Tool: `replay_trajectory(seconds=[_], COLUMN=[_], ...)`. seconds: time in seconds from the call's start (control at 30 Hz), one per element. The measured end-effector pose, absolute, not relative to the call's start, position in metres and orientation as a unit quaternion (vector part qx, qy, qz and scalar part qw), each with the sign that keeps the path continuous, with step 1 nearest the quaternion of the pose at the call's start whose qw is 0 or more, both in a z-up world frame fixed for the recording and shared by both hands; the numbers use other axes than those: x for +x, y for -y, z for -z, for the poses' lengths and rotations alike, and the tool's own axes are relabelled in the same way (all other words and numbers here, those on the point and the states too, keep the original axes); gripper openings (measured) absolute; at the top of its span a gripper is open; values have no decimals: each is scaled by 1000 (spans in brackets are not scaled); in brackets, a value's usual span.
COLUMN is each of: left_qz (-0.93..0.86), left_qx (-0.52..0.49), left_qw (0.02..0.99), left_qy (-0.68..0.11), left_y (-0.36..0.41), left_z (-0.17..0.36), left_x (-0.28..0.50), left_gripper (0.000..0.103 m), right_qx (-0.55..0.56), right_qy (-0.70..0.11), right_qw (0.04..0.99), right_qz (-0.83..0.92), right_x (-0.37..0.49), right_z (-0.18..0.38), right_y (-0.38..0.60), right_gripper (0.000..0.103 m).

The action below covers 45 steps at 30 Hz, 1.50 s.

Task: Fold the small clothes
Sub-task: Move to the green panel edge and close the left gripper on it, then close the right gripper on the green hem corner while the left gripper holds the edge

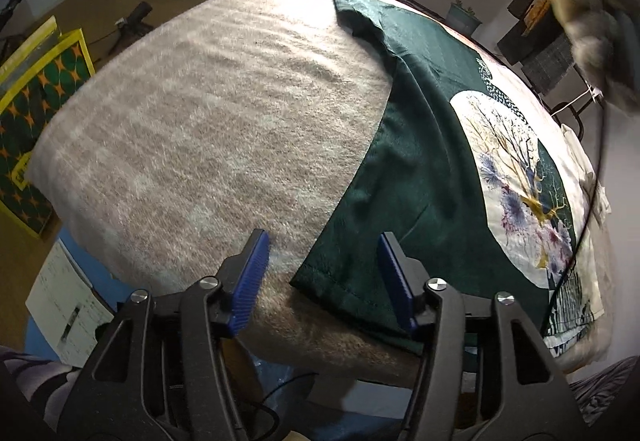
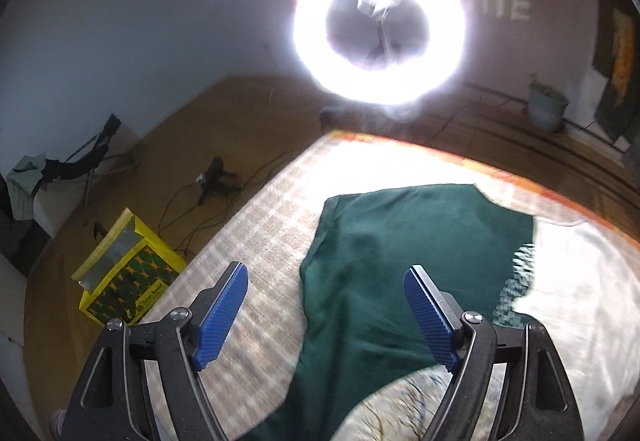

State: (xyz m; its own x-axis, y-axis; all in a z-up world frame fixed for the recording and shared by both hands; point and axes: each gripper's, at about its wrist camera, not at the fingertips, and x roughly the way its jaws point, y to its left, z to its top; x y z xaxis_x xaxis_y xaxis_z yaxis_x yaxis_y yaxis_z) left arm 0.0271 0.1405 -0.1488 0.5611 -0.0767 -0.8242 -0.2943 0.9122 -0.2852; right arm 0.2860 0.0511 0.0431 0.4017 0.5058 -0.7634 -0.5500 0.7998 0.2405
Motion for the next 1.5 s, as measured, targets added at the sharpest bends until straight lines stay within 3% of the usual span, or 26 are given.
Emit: replay_trajectory(seconds=[0.1,0.17,0.27,0.5,0.8,1.0,1.13,1.5], left_qz=[-48,-28,-13,13,24,28,32,47], left_qx=[-214,-234,-255,-293,-320,-312,-304,-297], left_qw=[860,854,848,844,841,845,850,859], left_qy=[-461,-464,-464,-450,-436,-433,-429,-414], left_y=[-142,-144,-147,-153,-162,-162,-159,-149], left_z=[149,151,153,147,140,136,130,118], left_x=[28,29,29,24,18,16,15,14], left_gripper=[39,12,2,1,1,0,0,0], right_qx=[-48,-60,-77,-116,-177,-197,-199,-133], right_qy=[-461,-472,-491,-524,-569,-570,-566,-535], right_qw=[828,820,804,783,757,752,756,788], right_qz=[-316,-318,-326,-315,-267,-265,-262,-275], right_x=[301,311,325,350,381,386,390,400], right_z=[-27,-15,4,43,107,116,114,70], right_y=[-74,-92,-119,-172,-218,-216,-208,-177], right_gripper=[82,82,79,74,55,32,3,0])
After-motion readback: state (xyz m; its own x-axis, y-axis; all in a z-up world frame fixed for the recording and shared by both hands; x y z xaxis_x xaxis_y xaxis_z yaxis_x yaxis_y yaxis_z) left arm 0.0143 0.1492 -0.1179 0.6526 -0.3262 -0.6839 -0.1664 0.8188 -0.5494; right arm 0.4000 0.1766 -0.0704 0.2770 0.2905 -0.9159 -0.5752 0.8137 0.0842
